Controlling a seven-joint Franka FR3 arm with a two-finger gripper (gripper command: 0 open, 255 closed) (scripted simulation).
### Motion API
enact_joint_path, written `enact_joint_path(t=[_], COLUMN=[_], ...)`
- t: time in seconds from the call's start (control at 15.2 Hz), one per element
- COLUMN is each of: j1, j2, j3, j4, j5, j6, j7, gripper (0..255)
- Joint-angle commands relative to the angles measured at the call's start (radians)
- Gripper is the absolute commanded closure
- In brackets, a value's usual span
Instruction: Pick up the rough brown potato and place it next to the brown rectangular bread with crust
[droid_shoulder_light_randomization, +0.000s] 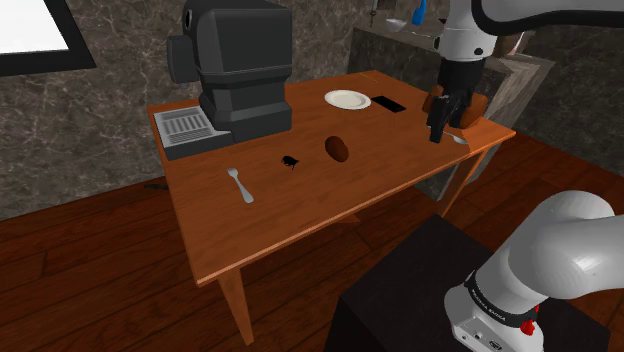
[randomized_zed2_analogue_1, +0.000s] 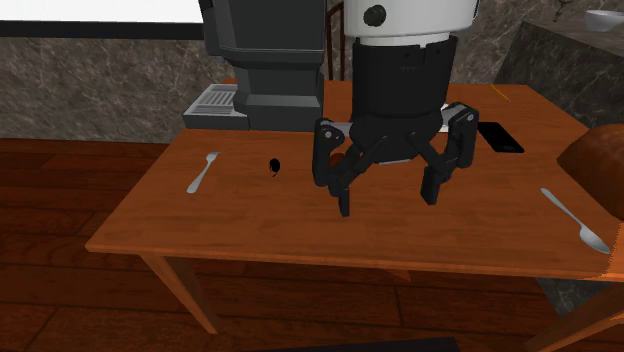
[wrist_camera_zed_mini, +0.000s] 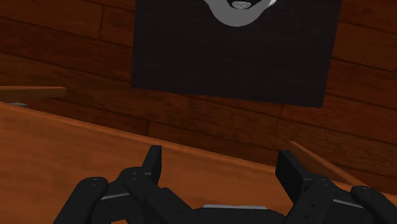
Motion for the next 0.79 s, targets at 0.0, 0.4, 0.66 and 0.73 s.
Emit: enact_joint_path(t=[0.0,0.4,0.66,0.73], j1=[0.0,-0.005,-0.014,-0.017], j2=[0.0,0.192,0.338,0.375], j3=[0.0,0.055,0.089,0.096], j4=[0.0,0.014,0.054,0.068], j5=[0.0,-0.012,-0.036,-0.045], j6=[0.0,0.191,0.301,0.325], j7=[0.0,0.098,0.168,0.186], gripper=[0,0,0,0])
